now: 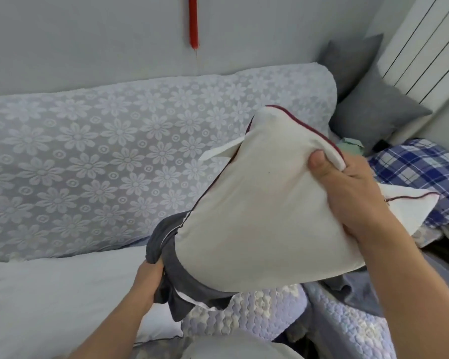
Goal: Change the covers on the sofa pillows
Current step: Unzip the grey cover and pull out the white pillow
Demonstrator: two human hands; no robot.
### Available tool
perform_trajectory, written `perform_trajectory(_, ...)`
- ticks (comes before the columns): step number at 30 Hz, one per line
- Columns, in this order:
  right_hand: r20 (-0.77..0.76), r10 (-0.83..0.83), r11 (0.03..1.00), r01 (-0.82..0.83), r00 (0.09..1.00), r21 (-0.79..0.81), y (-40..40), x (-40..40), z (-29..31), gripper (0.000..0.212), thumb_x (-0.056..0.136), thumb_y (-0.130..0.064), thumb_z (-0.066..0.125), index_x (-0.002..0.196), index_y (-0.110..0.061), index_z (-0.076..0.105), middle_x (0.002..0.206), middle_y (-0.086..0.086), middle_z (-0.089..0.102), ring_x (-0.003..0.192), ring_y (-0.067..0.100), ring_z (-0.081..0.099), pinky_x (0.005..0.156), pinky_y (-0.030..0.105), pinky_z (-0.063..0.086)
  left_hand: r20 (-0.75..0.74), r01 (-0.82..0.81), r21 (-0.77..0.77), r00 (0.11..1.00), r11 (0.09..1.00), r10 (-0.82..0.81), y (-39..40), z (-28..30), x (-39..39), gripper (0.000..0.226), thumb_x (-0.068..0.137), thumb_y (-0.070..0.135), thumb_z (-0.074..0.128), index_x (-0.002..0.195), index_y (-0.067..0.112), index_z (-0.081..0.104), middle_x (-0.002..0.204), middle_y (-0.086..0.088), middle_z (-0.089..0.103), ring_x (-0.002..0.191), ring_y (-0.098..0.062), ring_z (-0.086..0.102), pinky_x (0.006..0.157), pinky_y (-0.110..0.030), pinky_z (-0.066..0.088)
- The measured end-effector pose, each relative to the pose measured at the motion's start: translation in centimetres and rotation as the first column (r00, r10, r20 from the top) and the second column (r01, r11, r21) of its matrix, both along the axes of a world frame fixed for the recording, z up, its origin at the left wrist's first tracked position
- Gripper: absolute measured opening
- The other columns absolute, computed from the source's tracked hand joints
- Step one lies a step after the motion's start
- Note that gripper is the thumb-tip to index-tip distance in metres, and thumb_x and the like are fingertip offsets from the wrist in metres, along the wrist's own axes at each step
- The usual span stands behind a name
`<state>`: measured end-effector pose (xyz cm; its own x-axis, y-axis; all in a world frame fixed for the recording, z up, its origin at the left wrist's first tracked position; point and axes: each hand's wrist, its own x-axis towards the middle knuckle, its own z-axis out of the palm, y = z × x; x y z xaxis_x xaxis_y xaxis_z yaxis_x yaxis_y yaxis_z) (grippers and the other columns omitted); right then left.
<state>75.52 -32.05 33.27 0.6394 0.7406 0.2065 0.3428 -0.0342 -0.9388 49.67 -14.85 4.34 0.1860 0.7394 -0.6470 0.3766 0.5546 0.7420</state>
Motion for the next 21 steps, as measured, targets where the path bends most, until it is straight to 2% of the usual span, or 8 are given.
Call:
perform_trajectory(3, -0.109, -0.031, 0.993, 0.043, 0.994, 0.106, -2.4, 3.0, 0.9, 0.040, 0.083, -0.048, 0.062, 0.074, -0.009, 0.064, 0.069, -0.002, 0.068, 0.063, 0.014, 0.065, 0.057, 0.029, 0.052, -0.073, -0.028, 0.087, 0.997, 0.996, 0.034, -2.0, 0.1, 3.0, 0.012, 0.090, 0.011, 0.059, 0.098, 0.006, 0.066, 0.090, -0.018, 0.072, 0.077, -0.031, 0.064, 0.066, -0.033, 0.049)
perform_trajectory(5, -0.113, -0.103, 0.987, 0.115, 0.988, 0.110, -4.2, 5.7, 0.8, 0.031, 0.089, -0.044, 0.061, 0.074, -0.017, 0.066, 0.064, -0.008, 0.069, 0.058, 0.006, 0.064, 0.052, 0.021, 0.051, -0.083, -0.033, 0.107, 0.996, 0.994, 0.042, -3.5, 0.7, 5.7, 0.015, 0.087, 0.005, 0.055, 0.097, 0.004, 0.066, 0.090, -0.018, 0.071, 0.076, -0.031, 0.063, 0.066, -0.033, 0.048)
perform_trajectory(7, -0.085, -0.189, 0.978, 0.195, 0.978, 0.075, -6.5, 8.5, 0.3, 0.031, 0.094, -0.043, 0.061, 0.074, -0.021, 0.066, 0.064, -0.009, 0.068, 0.057, 0.006, 0.063, 0.054, 0.024, 0.052, 0.034, -0.031, 0.090, 0.999, 0.995, 0.028, -5.0, 0.9, 8.6, 0.018, 0.089, 0.018, 0.060, 0.104, 0.011, 0.067, 0.094, -0.010, 0.072, 0.084, -0.029, 0.066, 0.071, -0.033, 0.052)
perform_trajectory(10, -0.172, -0.249, 0.965, 0.259, 0.953, 0.037, -10.7, 11.5, -0.7, 0.029, 0.097, -0.042, 0.058, 0.077, -0.023, 0.063, 0.062, -0.010, 0.069, 0.054, 0.005, 0.065, 0.051, 0.022, 0.051, 0.129, -0.044, 0.050, 0.991, 0.998, 0.037, -7.4, -0.4, 13.3, 0.049, 0.077, 0.068, 0.071, 0.116, 0.038, 0.067, 0.114, 0.001, 0.071, 0.102, -0.023, 0.069, 0.088, -0.042, 0.057)
perform_trajectory(14, -0.351, -0.144, 0.982, 0.178, 0.925, 0.066, -15.1, 13.5, -1.5, 0.025, 0.097, -0.032, 0.059, 0.081, -0.016, 0.070, 0.068, 0.000, 0.074, 0.059, 0.013, 0.071, 0.051, 0.023, 0.055, -0.036, 0.096, 0.165, 0.995, 0.982, -0.092, -11.0, -3.5, 19.5, 0.081, 0.062, 0.071, 0.077, 0.128, 0.026, 0.058, 0.115, 0.004, 0.070, 0.106, -0.021, 0.068, 0.093, -0.044, 0.057)
perform_trajectory(18, -0.391, -0.264, 0.950, 0.308, 0.882, 0.054, -19.2, 18.6, -1.3, 0.022, 0.095, -0.039, 0.061, 0.089, -0.020, 0.070, 0.075, -0.005, 0.076, 0.066, 0.011, 0.073, 0.058, 0.023, 0.056, -0.451, 0.270, 0.301, 0.885, 0.915, -0.113, -15.2, -0.4, 22.7, 0.047, 0.076, 0.042, 0.070, 0.112, 0.012, 0.065, 0.110, -0.010, 0.071, 0.099, -0.034, 0.066, 0.086, -0.039, 0.053)
perform_trajectory(20, -0.389, -0.394, 0.910, 0.412, 0.833, -0.041, -20.9, 21.2, -2.1, 0.023, 0.095, -0.048, 0.059, 0.088, -0.027, 0.065, 0.072, -0.015, 0.074, 0.065, 0.004, 0.070, 0.059, 0.021, 0.056, -0.572, 0.195, 0.347, 0.819, 0.917, 0.042, -14.4, 0.1, 21.9, 0.034, 0.084, 0.025, 0.068, 0.112, 0.006, 0.064, 0.112, -0.019, 0.069, 0.102, -0.040, 0.065, 0.088, -0.042, 0.053)
perform_trajectory(21, -0.397, -0.466, 0.878, 0.468, 0.791, -0.099, -22.1, 22.6, -3.1, 0.025, 0.094, -0.054, 0.059, 0.093, -0.030, 0.065, 0.081, -0.014, 0.074, 0.072, 0.006, 0.071, 0.068, 0.025, 0.058, -0.571, 0.084, 0.366, 0.807, 0.927, 0.152, -13.7, 0.2, 21.8, 0.039, 0.083, 0.021, 0.066, 0.118, 0.004, 0.061, 0.117, -0.023, 0.067, 0.106, -0.043, 0.064, 0.093, -0.048, 0.053)
